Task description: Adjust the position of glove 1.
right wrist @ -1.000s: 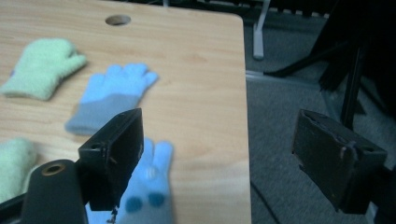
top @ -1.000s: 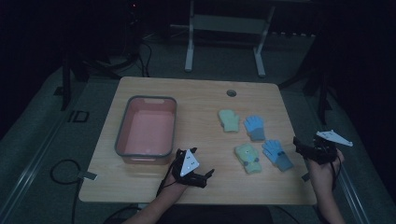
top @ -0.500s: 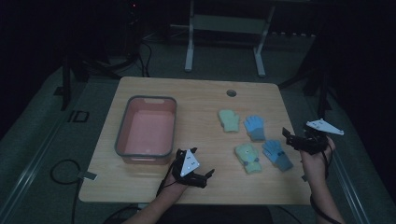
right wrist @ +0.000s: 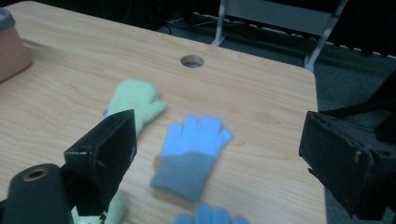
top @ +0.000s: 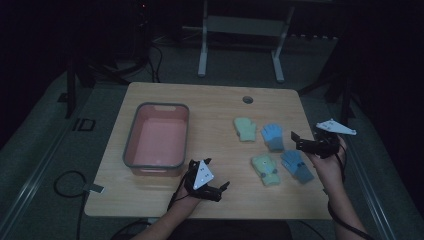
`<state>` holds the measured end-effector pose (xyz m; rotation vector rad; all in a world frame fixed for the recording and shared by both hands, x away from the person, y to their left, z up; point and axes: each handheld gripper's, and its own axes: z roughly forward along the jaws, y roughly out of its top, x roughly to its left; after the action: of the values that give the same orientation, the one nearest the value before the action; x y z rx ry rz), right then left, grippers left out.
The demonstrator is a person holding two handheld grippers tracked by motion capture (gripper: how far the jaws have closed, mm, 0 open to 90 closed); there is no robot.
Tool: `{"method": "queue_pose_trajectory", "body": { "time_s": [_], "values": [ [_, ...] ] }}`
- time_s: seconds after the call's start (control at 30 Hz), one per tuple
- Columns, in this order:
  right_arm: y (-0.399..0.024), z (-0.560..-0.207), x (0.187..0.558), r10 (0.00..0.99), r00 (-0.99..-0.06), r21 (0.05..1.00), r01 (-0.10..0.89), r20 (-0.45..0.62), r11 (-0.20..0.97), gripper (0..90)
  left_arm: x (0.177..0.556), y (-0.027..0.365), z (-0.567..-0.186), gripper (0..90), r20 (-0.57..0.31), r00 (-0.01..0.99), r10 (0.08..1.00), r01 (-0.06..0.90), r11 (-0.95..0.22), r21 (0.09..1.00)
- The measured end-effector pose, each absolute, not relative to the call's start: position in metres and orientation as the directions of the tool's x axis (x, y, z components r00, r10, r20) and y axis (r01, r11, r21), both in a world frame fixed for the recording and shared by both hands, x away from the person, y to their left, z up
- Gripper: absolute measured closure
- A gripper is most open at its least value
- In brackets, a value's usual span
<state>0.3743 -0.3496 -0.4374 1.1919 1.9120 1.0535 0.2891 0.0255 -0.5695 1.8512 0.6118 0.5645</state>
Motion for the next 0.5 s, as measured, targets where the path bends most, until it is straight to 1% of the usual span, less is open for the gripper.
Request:
{"method": "queue_pose_trajectory", "body": {
  "time_s": [0.2, 0.27, 0.33, 0.5],
  "values": [
    [-0.336, -0.435, 0.384, 0.897, -0.432, 0.873, 0.397, -0.095, 0.284, 11.6, 0.289, 0.026, -0.57, 1.8, 0.094, 0.758, 0.645, 0.148, -0.311, 0.939],
    [-0.334, -0.435, 0.385, 0.898, -0.429, 0.875, 0.39, -0.101, 0.285, 11.6, 0.289, 0.026, -0.57, 1.8, 0.094, 0.759, 0.645, 0.148, -0.311, 0.939],
    [-0.322, -0.435, 0.394, 0.876, -0.474, 0.88, 0.374, -0.091, 0.294, 11.9, 0.289, 0.026, -0.569, 1.8, 0.093, 0.759, 0.644, 0.149, -0.311, 0.939],
    [-0.308, -0.438, 0.405, 0.858, -0.508, 0.872, 0.38, -0.082, 0.308, 13.9, 0.289, 0.026, -0.569, 1.8, 0.092, 0.76, 0.644, 0.148, -0.31, 0.939]
  ]
}}
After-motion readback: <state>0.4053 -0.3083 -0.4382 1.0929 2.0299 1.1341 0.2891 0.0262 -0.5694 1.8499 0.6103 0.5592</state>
